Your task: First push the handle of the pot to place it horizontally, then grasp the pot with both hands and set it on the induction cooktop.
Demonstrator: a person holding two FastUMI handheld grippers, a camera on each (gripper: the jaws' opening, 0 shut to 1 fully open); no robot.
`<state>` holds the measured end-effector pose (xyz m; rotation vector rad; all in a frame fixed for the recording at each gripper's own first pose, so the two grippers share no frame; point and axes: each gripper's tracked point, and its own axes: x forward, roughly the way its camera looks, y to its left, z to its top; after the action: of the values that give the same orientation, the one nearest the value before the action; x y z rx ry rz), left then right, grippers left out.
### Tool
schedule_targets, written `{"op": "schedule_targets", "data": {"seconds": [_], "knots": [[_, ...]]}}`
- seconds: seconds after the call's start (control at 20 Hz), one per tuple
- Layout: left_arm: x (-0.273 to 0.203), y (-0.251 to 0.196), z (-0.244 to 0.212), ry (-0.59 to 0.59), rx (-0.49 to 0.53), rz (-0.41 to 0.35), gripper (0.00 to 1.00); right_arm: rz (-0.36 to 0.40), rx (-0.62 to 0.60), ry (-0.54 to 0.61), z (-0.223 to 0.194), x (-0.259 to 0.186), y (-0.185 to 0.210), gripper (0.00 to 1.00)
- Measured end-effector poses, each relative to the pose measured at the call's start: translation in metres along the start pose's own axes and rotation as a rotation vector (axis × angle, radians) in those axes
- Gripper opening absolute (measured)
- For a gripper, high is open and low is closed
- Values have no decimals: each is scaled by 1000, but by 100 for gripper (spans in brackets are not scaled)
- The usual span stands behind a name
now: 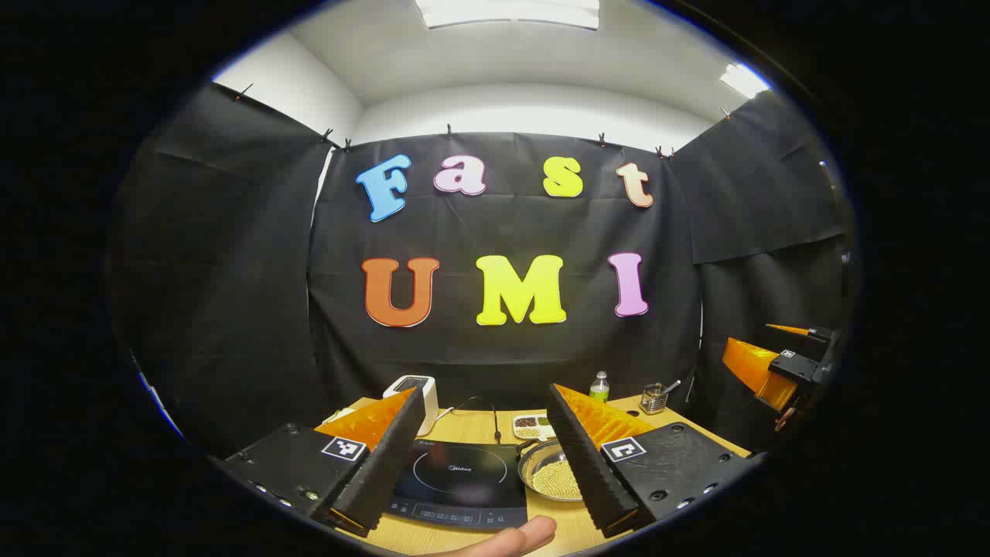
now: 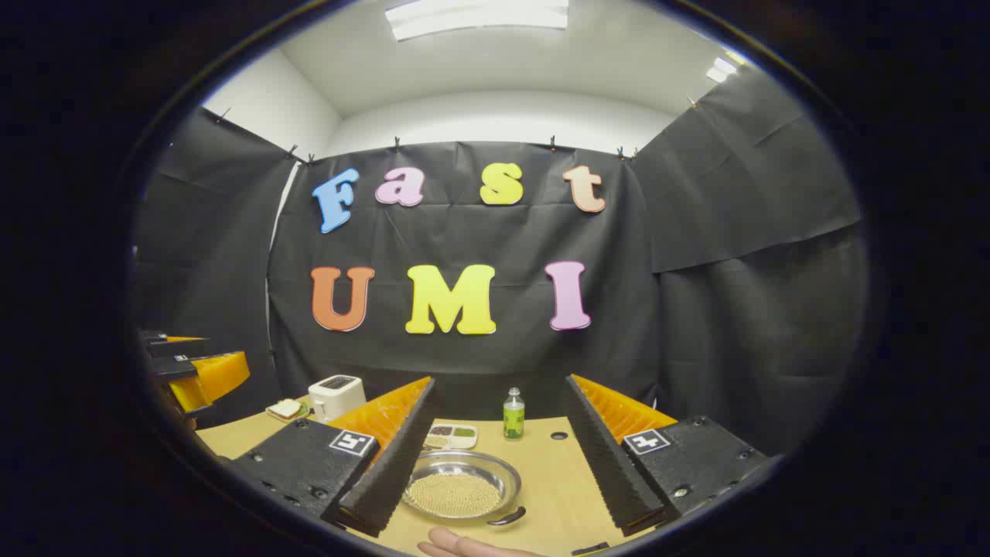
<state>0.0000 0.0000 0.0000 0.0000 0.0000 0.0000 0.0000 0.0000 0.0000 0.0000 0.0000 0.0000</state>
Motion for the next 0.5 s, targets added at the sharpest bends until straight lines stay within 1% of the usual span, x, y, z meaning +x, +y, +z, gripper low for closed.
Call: {"op": "schedule_targets", "data": {"seconds": [0.35,0.5], "knots": [[-2,1,0,-1,0,-3,95,0,-8,-4,1,-1,-1,99],[0,6,0,-4,-2,6,94,17,0,0,-3,2,2,99]]}}
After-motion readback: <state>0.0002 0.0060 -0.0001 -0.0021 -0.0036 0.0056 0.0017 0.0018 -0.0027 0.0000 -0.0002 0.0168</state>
